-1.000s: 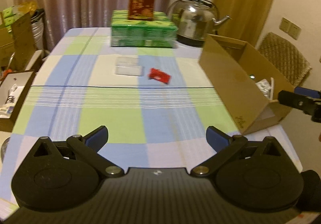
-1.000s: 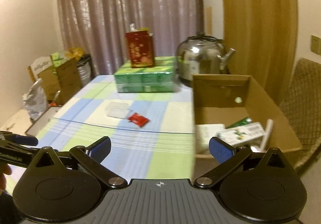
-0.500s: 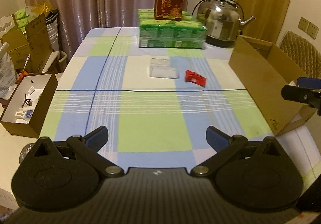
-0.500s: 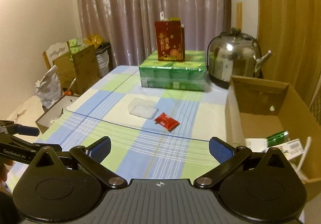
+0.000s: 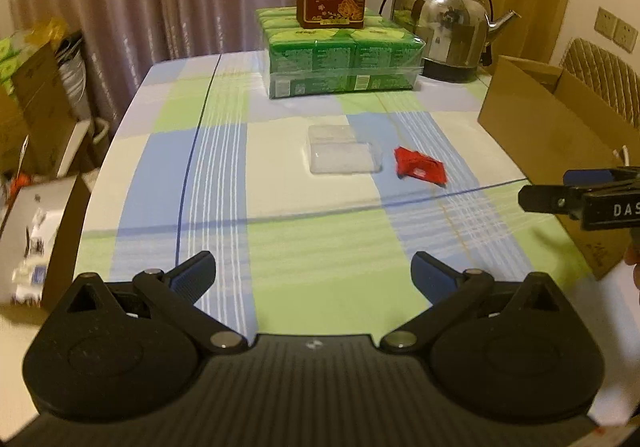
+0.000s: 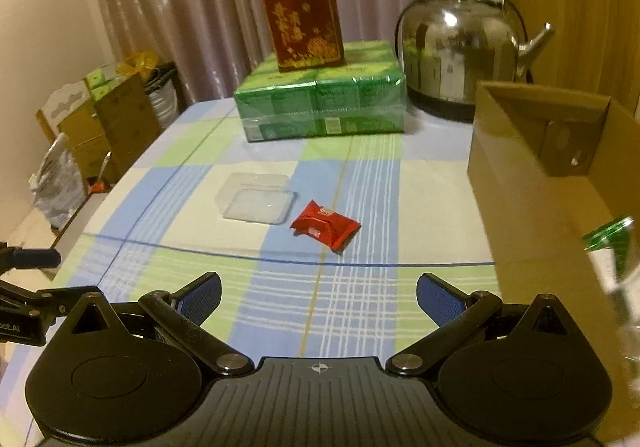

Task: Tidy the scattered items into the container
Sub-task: 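Move both tools back over the red packet and clear container, then grasp the clear plastic container with the left tool while the right tool grasps the red packet, then lift and carry the clear container and red packet over the cardboard box, then open the left tool dropping the container while the right tool releases the red packet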

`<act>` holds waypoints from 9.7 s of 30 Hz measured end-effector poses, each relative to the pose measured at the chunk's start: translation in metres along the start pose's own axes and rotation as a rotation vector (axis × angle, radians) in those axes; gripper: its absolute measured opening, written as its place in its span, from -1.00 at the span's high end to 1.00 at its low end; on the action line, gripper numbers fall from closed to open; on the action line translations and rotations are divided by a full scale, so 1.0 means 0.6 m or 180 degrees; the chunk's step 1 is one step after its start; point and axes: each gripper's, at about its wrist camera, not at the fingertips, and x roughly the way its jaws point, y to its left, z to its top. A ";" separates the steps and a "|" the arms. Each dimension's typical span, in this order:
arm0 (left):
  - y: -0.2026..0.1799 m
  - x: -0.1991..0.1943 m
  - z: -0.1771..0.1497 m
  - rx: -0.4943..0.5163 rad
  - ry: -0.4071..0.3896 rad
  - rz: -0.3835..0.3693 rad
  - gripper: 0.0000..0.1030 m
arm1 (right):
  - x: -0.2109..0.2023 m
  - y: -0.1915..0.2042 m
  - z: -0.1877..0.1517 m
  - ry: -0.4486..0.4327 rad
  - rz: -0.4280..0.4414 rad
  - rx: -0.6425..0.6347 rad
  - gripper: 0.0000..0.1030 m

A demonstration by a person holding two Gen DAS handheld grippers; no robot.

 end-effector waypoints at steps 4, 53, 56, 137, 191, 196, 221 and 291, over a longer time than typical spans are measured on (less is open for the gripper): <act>0.019 0.050 0.022 0.0038 -0.0004 -0.0069 -0.98 | 0.057 0.001 0.013 -0.0008 -0.0024 0.0111 -0.96; -0.048 0.298 0.134 0.0183 -0.0085 -0.0373 -0.98 | 0.202 -0.036 0.005 -0.0184 -0.0599 -0.0377 -0.45; -0.055 0.313 0.136 0.0151 -0.0045 -0.0281 -0.96 | 0.197 -0.041 -0.003 -0.0197 -0.0599 -0.0419 -0.45; -0.183 0.018 -0.140 0.0092 0.0387 -0.0187 -0.78 | -0.058 -0.034 -0.220 0.0306 -0.0256 -0.0321 -0.54; -0.224 -0.088 -0.129 0.0049 0.0261 -0.0127 -0.61 | -0.191 -0.008 -0.190 -0.0127 -0.0320 -0.0449 0.21; -0.242 -0.117 -0.123 0.0056 0.0176 -0.0146 -0.61 | -0.225 -0.006 -0.186 -0.0232 -0.0332 -0.0449 0.21; -0.372 -0.165 -0.047 0.0253 -0.0140 -0.0496 -0.61 | -0.349 -0.109 -0.136 -0.0711 -0.0725 -0.0243 0.21; -0.583 0.127 0.238 0.0738 -0.0170 -0.1028 -0.61 | -0.198 -0.420 0.090 -0.0630 -0.0887 0.0096 0.21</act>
